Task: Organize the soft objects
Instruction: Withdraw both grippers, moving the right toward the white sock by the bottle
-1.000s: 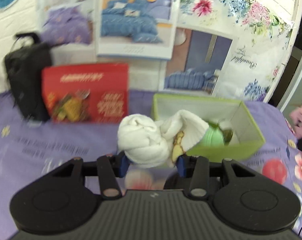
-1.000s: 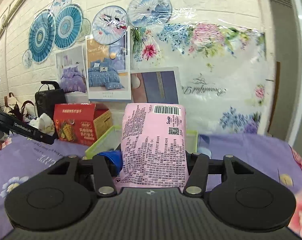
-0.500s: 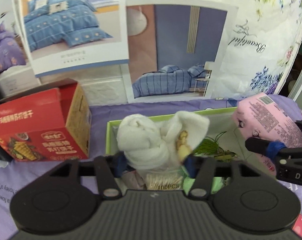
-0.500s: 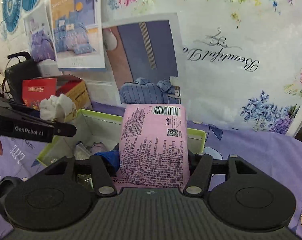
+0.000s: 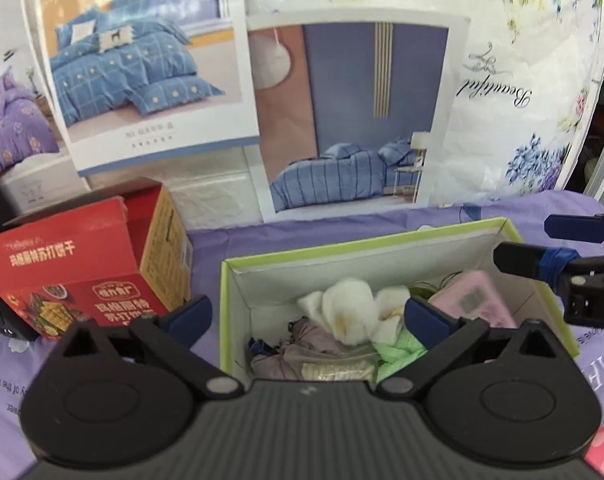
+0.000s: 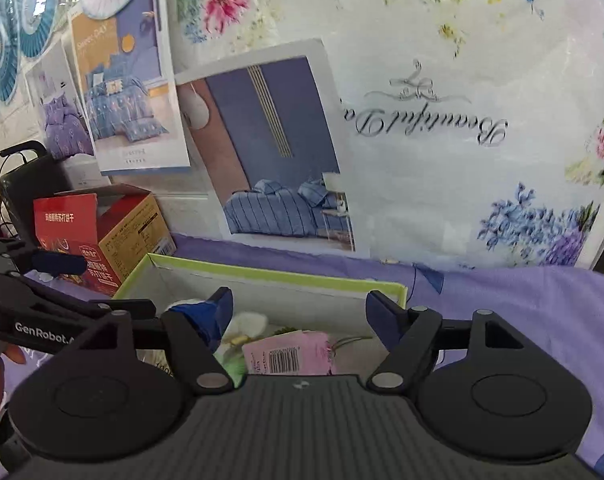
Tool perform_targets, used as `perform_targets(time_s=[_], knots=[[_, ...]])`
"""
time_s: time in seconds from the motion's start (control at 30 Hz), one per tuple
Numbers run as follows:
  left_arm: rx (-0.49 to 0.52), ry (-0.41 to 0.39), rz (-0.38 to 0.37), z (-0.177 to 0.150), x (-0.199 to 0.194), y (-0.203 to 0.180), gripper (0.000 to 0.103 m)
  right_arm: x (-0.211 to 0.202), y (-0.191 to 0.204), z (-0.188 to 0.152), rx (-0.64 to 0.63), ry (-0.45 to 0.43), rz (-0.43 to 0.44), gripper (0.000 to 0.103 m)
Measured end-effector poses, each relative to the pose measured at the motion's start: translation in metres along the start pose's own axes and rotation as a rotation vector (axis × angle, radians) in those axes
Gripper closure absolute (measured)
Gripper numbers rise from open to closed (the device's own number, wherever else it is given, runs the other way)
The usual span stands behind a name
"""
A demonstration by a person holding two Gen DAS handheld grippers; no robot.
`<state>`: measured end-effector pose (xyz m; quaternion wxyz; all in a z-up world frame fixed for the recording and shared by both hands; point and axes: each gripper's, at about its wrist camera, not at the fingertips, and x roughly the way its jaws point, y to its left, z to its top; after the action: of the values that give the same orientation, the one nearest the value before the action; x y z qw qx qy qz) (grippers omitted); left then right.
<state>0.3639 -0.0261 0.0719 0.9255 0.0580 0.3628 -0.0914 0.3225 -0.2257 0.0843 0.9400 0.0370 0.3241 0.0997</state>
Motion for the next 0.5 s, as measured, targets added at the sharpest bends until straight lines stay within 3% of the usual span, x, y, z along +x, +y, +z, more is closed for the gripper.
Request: perform_targets(time_s=[0.2, 0.5], knots=[[-0.008, -0.023, 0.016, -0.007, -0.025, 0.005, 0.001, -0.024, 0.008, -0.003, -0.028, -0.026, -0.01, 0.04], [-0.048, -0.095, 0.054, -0.056, -0.104, 0.039, 0.001, -0.111, 0.034, -0.033, -0.028, -0.148, 0.041, 0.037]])
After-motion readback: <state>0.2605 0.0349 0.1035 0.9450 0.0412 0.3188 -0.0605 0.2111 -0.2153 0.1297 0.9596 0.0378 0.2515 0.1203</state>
